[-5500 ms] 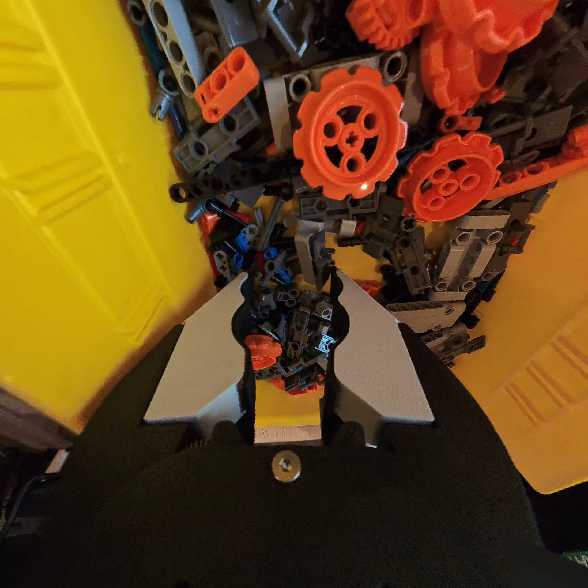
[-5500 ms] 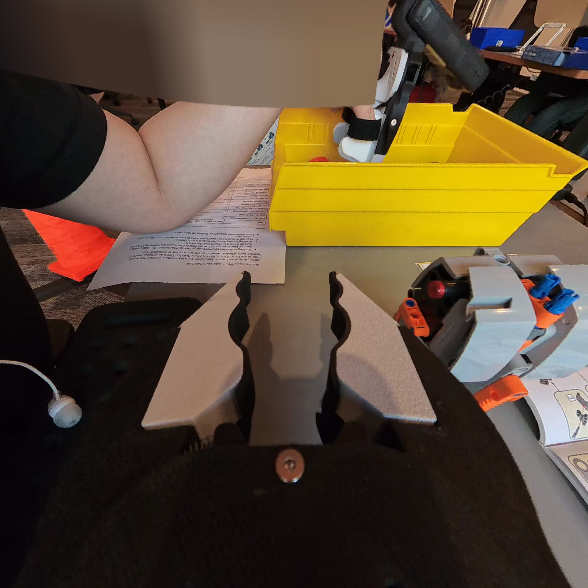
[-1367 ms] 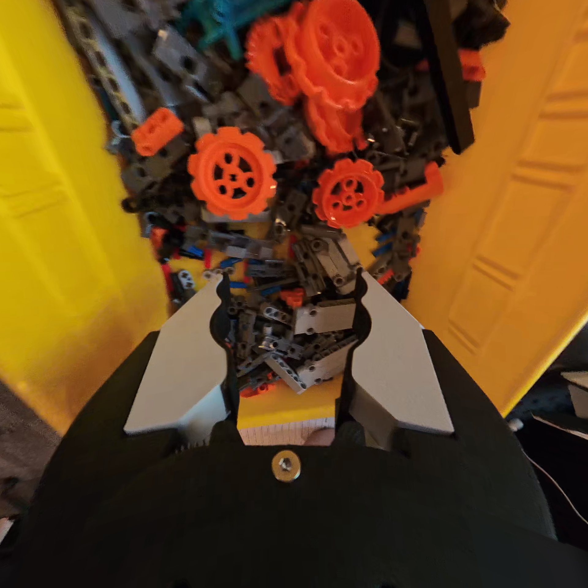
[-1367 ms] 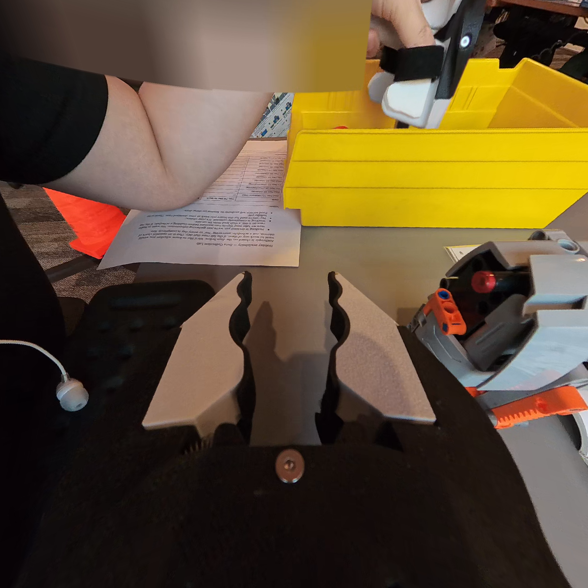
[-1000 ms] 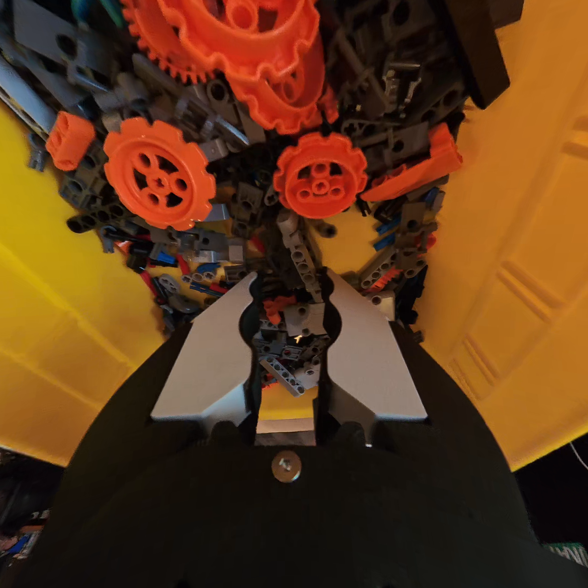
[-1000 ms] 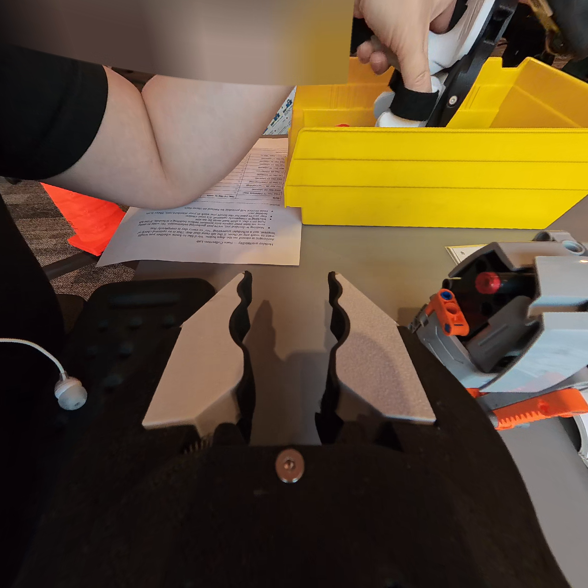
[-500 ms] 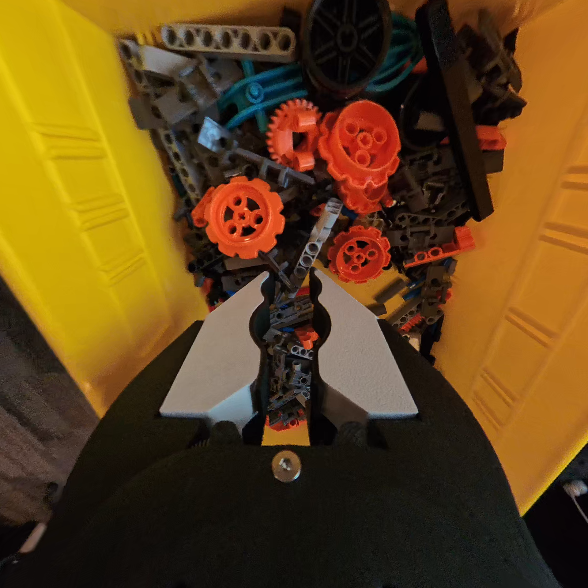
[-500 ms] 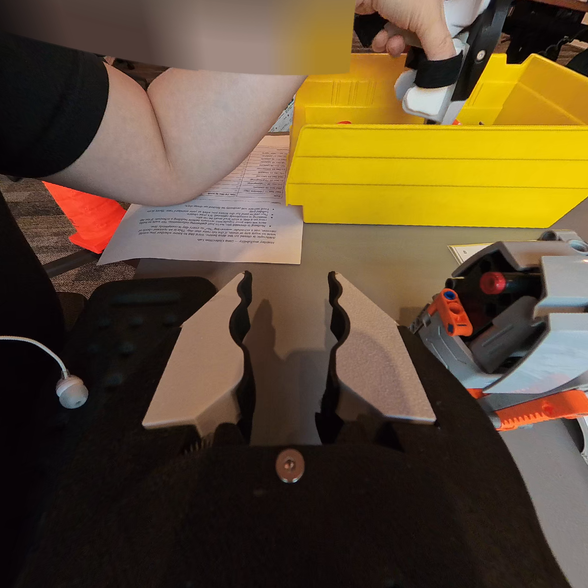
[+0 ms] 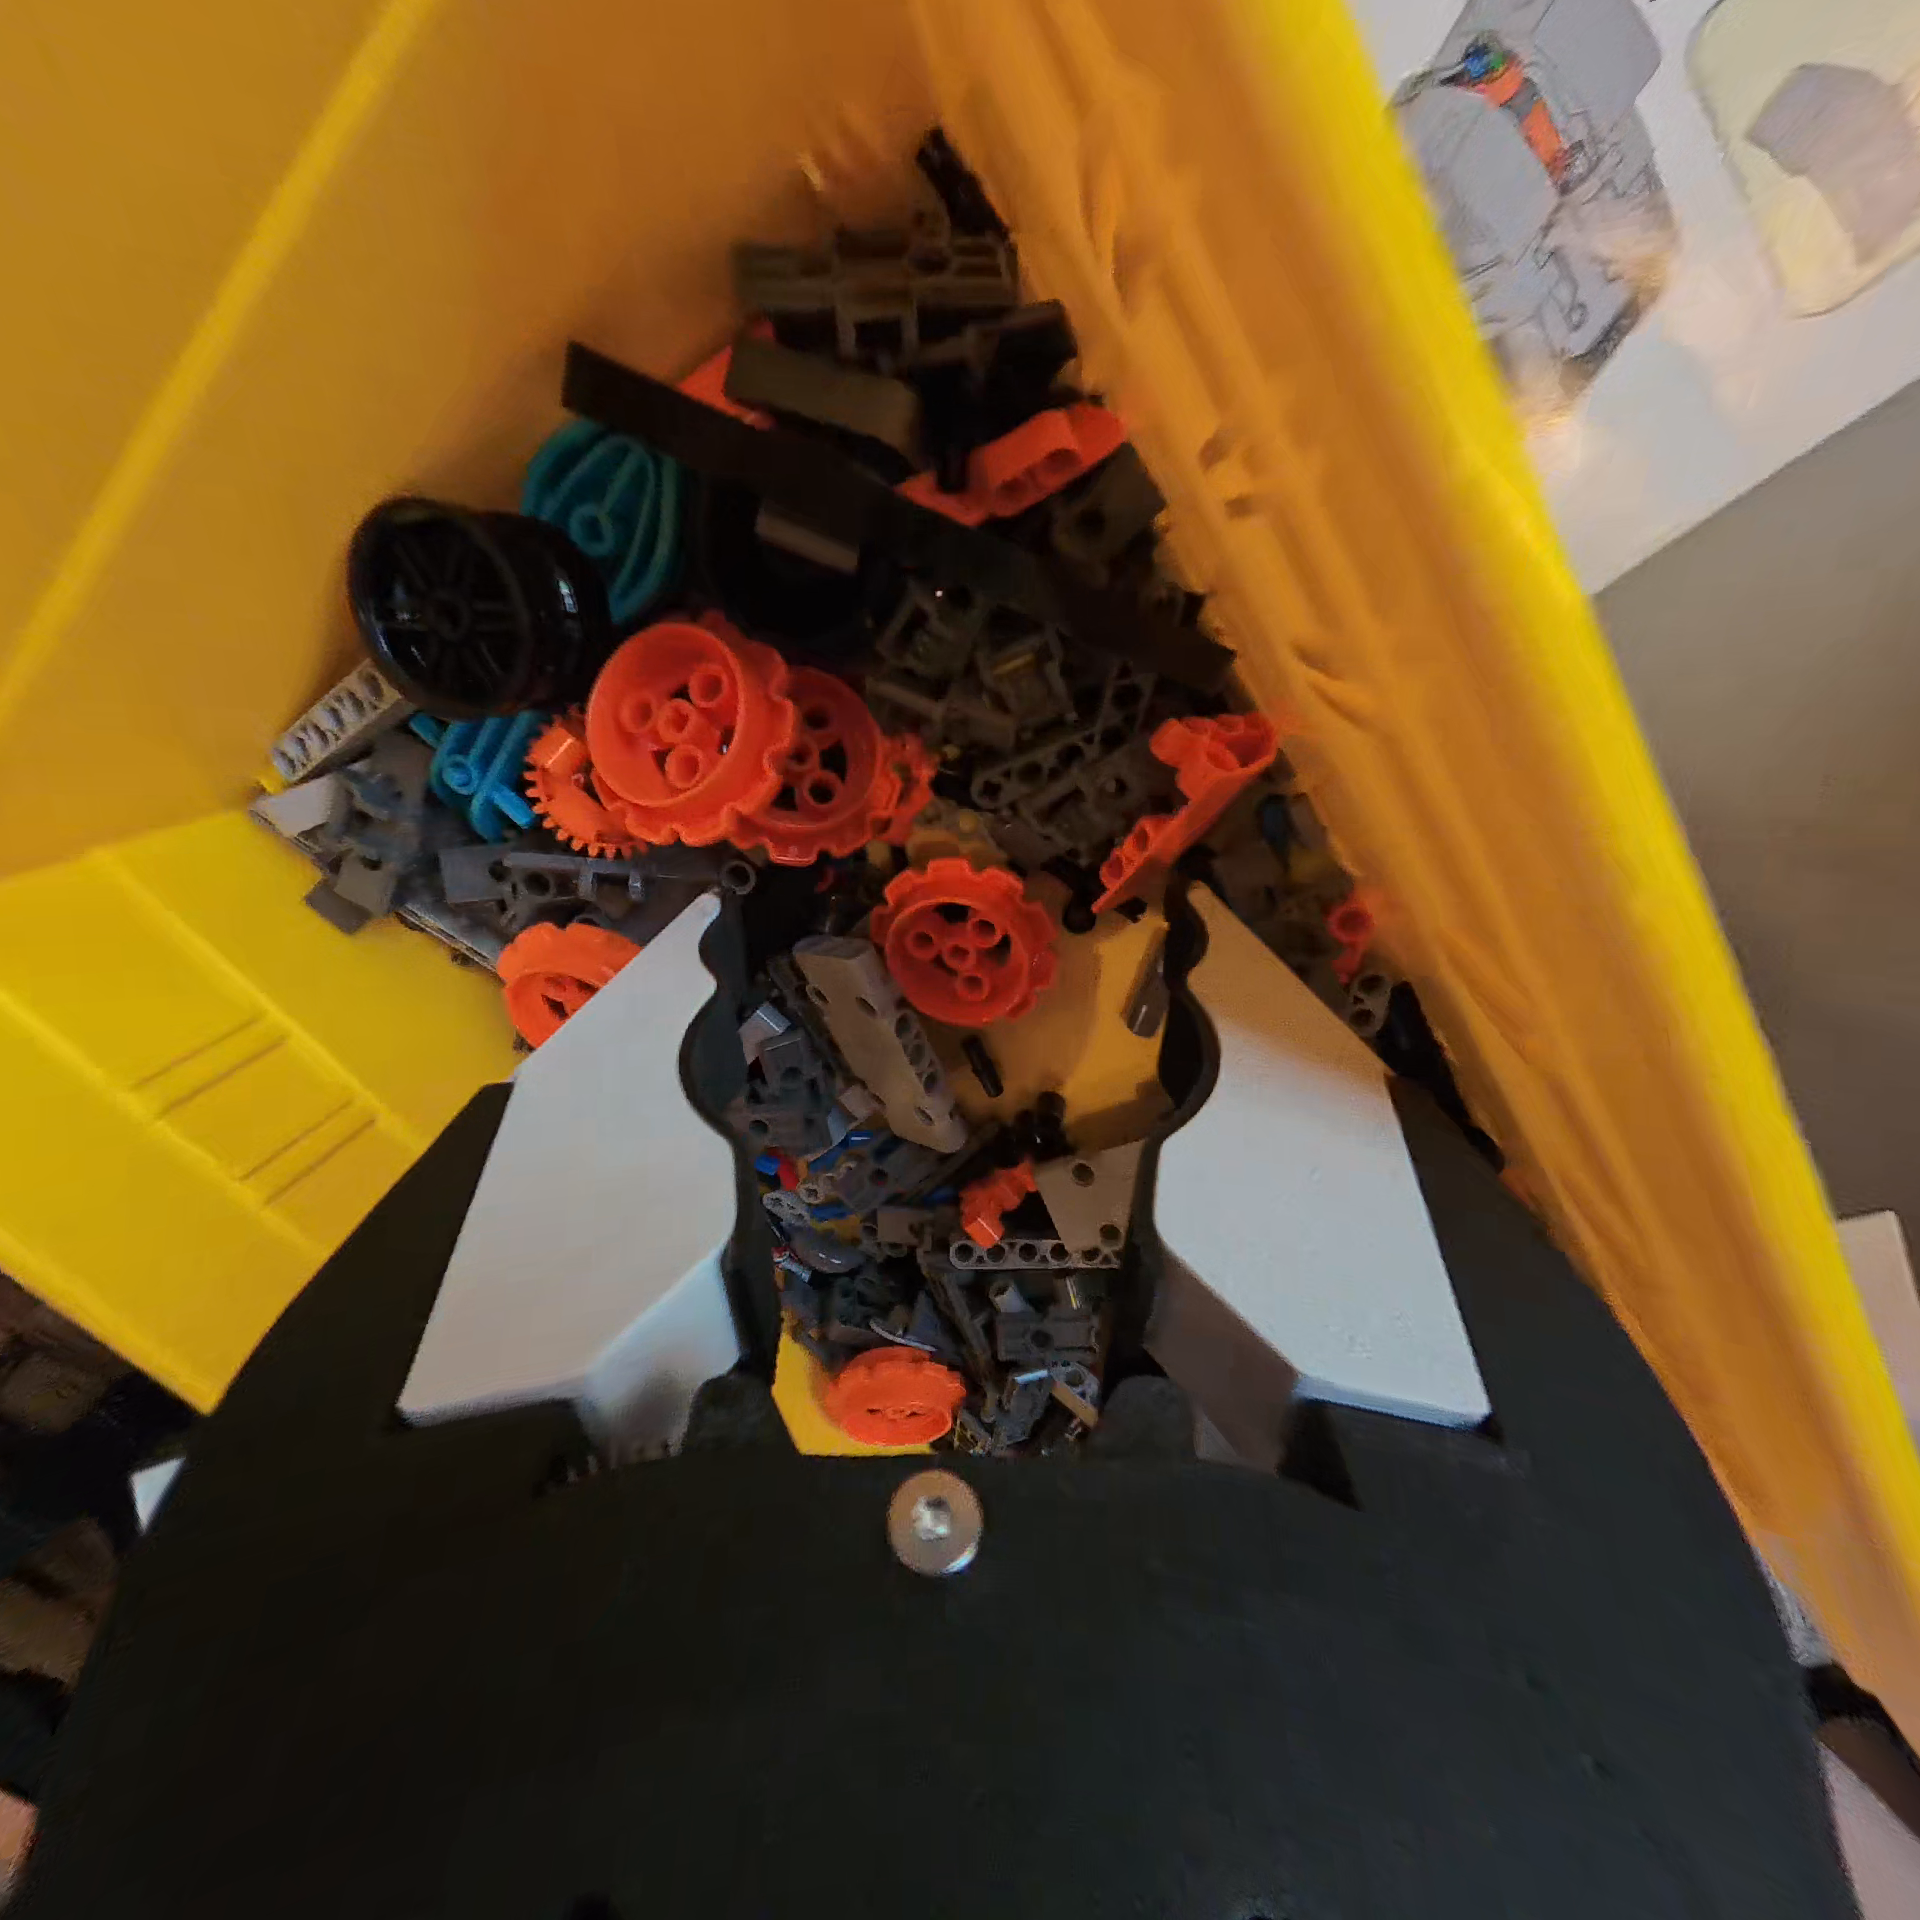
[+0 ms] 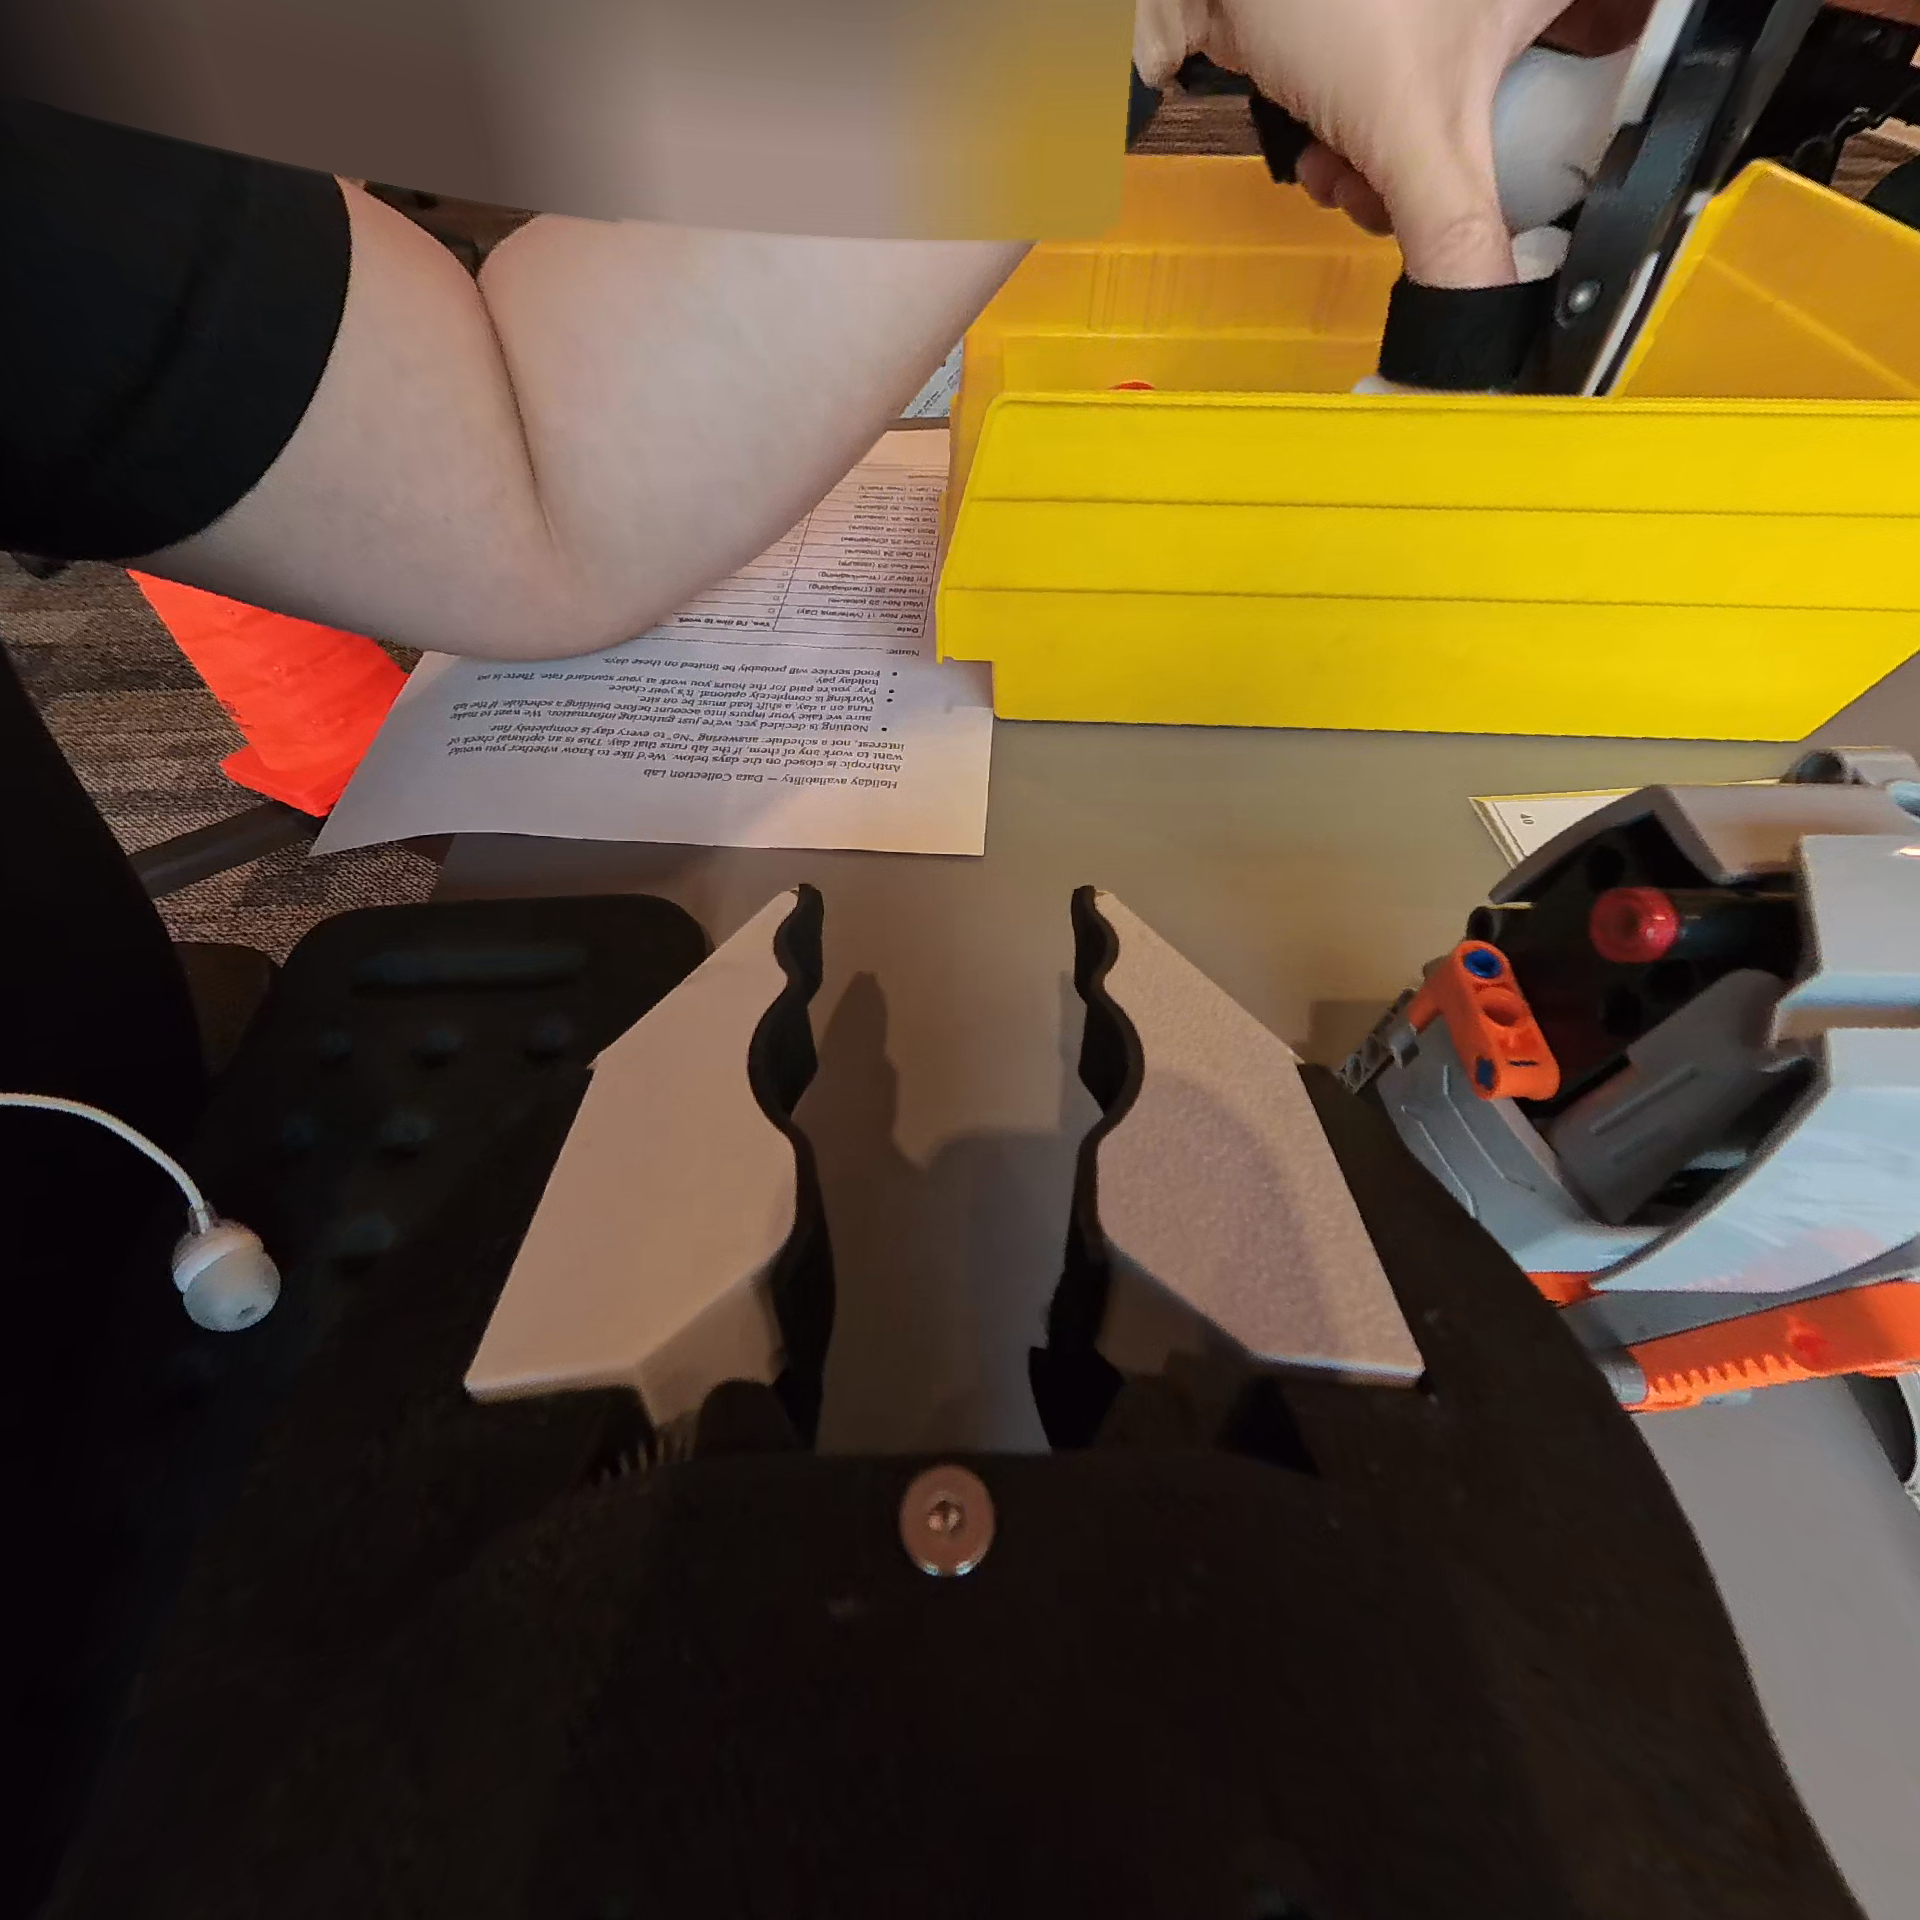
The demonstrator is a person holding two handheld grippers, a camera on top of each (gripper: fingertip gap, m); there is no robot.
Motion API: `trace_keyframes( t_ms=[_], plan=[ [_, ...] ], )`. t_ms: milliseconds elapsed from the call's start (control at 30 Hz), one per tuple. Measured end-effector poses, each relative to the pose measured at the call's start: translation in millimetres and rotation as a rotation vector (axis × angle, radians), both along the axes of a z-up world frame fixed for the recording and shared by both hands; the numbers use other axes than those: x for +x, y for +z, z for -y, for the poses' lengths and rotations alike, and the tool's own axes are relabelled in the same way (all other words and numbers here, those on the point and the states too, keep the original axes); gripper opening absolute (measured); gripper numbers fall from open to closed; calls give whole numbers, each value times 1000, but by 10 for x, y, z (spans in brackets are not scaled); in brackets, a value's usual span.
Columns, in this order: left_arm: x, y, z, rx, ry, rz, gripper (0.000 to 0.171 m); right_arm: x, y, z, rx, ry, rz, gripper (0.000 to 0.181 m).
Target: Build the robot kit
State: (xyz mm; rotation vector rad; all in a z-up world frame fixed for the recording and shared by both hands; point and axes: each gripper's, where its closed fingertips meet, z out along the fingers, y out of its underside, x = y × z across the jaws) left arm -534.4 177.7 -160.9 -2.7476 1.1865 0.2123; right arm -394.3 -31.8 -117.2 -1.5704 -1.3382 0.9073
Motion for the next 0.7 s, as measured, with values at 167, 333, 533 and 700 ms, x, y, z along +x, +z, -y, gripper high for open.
trace_keyframes(
  t_ms=[167,333,533,700],
  plan=[
    [-80,-57,-111,5,65,19,89,-3,-3,3,-6,2,-1,47],
    [-102,5,-234,68,81,46,81,-6,-7,8,-6,4,1,47],
    [-30,95,-292,120,57,76,74,-8,-13,10,-8,6,3,47],
    [144,98,-8,19,-95,121,27,-9,-14,11,-6,6,4,47]
  ],
)
